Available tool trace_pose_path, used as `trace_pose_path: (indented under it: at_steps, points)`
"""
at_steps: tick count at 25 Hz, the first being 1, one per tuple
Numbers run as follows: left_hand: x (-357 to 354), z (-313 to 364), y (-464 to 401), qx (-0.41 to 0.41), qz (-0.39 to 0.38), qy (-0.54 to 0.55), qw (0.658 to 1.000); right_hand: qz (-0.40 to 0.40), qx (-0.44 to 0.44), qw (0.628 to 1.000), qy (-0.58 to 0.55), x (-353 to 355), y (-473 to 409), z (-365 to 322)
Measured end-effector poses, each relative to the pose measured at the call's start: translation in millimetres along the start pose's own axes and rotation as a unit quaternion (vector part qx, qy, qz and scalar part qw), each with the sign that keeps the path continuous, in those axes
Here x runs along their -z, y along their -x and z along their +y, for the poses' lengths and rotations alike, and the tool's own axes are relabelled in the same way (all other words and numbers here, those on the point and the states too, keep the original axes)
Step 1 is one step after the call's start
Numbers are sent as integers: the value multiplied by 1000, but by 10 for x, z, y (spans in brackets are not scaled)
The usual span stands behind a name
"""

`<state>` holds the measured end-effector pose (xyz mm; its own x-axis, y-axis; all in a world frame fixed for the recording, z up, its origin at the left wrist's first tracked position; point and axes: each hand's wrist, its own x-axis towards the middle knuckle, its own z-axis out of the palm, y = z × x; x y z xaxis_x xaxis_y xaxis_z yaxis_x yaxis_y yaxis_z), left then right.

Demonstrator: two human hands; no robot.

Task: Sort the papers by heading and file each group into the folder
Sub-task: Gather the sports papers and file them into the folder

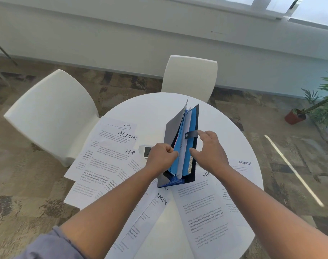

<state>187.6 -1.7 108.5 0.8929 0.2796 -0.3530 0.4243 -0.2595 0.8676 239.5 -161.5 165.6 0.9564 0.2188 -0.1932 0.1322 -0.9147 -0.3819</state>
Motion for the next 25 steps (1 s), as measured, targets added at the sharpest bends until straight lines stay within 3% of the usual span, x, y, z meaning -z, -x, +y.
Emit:
trace_pose_path:
  at_steps: [6, 9, 11, 15, 25]
  points:
    - [15, -35, 10, 9, -11, -2, 1000, -55, 5, 998, -5, -105, -344, 11]
    - [37, -67, -9, 18, -15, 1, 1000, -1, -9, 998, -57, -149, -468, 74]
    - [51, -100, -21, 23, -18, 14, 999, 17, -51, 989, -138, -190, -458, 107]
    - [14, -152, -17, 38, -57, 59, 996, -10, -148, 927, -344, -312, -371, 163]
    - [60, -205, -10, 54, -42, 119, 991, 42, -174, 944, -277, -413, -393, 336]
